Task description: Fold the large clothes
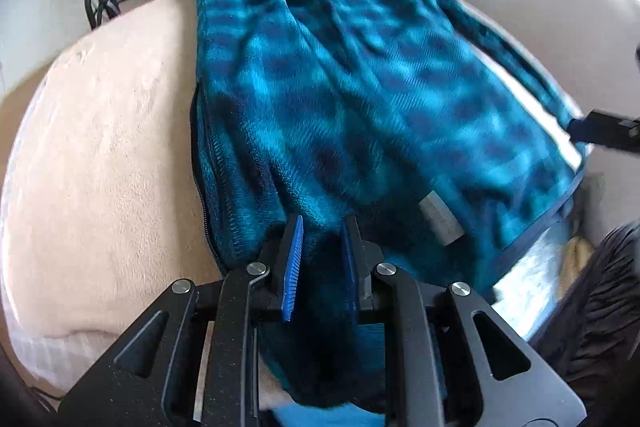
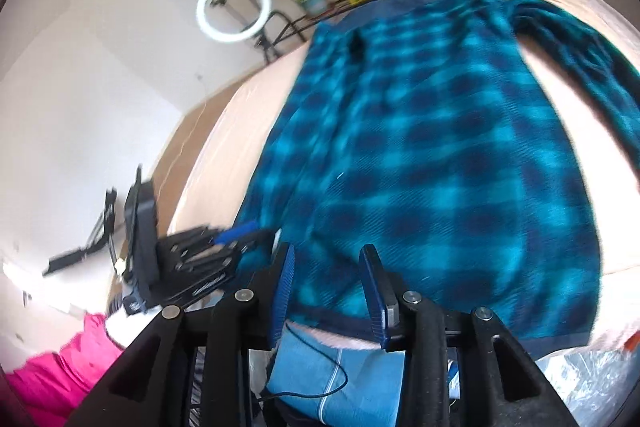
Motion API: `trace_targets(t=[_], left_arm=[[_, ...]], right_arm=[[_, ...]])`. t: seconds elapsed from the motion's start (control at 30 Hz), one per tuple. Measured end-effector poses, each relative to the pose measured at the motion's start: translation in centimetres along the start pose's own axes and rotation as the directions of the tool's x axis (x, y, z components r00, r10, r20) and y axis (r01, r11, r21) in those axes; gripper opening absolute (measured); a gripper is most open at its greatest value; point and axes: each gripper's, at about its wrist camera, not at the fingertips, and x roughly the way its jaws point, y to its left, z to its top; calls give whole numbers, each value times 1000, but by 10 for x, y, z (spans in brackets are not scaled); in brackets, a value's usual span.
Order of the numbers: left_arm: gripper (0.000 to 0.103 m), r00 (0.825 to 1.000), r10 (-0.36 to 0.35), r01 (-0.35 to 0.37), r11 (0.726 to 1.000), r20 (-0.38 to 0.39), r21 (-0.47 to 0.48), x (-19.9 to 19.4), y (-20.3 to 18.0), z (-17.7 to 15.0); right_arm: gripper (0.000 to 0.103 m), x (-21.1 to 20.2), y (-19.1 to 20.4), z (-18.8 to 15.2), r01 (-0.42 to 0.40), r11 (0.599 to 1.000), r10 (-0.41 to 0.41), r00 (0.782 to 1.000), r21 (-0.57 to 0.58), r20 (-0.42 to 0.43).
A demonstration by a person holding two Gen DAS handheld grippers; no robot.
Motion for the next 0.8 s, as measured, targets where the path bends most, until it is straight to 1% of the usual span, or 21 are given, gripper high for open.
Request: trace_targets(t=[0.07, 0.13, 0.2, 0.3, 0.33, 0.43, 0.47, 0.53, 0.6, 0.63, 0.67, 0.73, 0.8], left_arm=[[17, 999, -31, 32, 999, 28, -24, -15, -3, 4], [17, 997, -61, 62, 998, 55, -18, -30, -11, 9], [18, 994, -80, 81, 997, 74, -6, -40, -18, 14], [26, 988, -119, 119, 993, 95, 1, -51, -32, 26], [26, 985, -142, 143, 990, 100, 2, -53, -37, 31], [26, 980, -175, 175, 985, 99, 5, -53, -49, 44], [26, 978, -183, 183, 983, 97, 7, -52, -53, 47], [26, 976, -198, 198, 980, 89, 17, -48, -62, 55], [26, 975, -207, 206, 978, 78, 28, -42, -71, 63], [26, 975, -208, 206, 978, 75, 33, -40, -75, 65], [26, 975, -211, 209, 977, 71, 35, -37, -77, 68], [26, 974, -220, 218, 975, 57, 39, -30, -84, 75], [26, 974, -221, 219, 975, 46, 47, -22, -89, 81]], right_arm=[[40, -15, -10, 6, 9, 1000, -10, 999, 14, 38], [49, -34, -21, 11, 25, 999, -28, 996, 27, 79], [53, -52, -32, 15, 41, 998, -46, 992, 45, 115], [54, -79, -56, 18, 73, 995, -84, 984, 74, 157], [54, -87, -65, 20, 85, 992, -99, 981, 88, 169], [54, -111, -97, 26, 145, 982, -167, 966, 119, 200], [54, -119, -112, 31, 182, 975, -205, 957, 127, 205], [55, -129, -135, 37, 216, 967, -240, 949, 134, 203], [55, -138, -166, 45, 273, 950, -299, 934, 150, 194], [55, -139, -176, 48, 289, 944, -316, 930, 159, 189], [55, -142, -196, 53, 305, 935, -337, 924, 181, 179], [56, -145, -223, 59, 313, 927, -348, 923, 206, 162], [57, -143, -252, 69, 338, 912, -375, 917, 233, 136]])
